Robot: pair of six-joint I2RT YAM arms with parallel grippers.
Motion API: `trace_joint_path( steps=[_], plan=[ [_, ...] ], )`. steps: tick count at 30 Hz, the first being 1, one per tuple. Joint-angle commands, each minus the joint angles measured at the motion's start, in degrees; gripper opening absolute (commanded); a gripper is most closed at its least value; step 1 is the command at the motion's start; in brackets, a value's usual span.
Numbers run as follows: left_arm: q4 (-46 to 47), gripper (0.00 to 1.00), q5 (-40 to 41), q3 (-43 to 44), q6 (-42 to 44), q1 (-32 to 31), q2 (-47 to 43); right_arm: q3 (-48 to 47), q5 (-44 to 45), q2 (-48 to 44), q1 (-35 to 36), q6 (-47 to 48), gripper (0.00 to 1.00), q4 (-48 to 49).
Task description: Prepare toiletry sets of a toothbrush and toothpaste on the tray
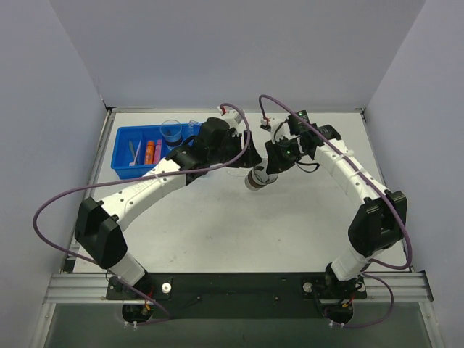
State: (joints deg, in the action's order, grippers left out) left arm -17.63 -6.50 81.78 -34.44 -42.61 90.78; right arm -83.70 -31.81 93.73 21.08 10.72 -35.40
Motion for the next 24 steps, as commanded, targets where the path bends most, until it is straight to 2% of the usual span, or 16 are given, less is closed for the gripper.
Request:
trace_joint_path(
  steps=[1,6,17,20,21,23,24],
  plan=[
    [-2.1,0.69,-3.6,5.2,2.2,0.1,1.8,-0.6,-0.6,-3.4,0.4,2.6,0.0,-0.7],
    [-7.9,0.67,-3.7,8.7,4.4,-0.1,5.2,-1.5,-0.1,-3.0,1.2,3.2,0.0,-1.2],
    [-14.9,0.51,-1.9,13.8,6.2,-1.2,10.3,-3.2,1.8,-1.8,2.8,1.1,0.0,-1.3],
    [-14.9,0.38,-2.0,13.8,6.2,-1.2,10.6,-4.2,3.2,-1.3,2.8,0.3,0.0,-1.2],
    [-15.0,0.27,-2.2,13.9,6.3,-1.2,10.6,-4.5,3.6,-1.1,2.9,-0.2,0.0,-1.2],
    [-14.7,0.17,-2.6,14.0,6.6,-1.2,10.6,-5.2,5.6,-0.7,2.8,-1.6,0.0,-1.2],
    [-14.7,0.08,-2.8,13.9,6.7,-1.2,10.6,-5.3,6.3,-0.7,2.8,-2.1,0.0,-1.2]
  ],
)
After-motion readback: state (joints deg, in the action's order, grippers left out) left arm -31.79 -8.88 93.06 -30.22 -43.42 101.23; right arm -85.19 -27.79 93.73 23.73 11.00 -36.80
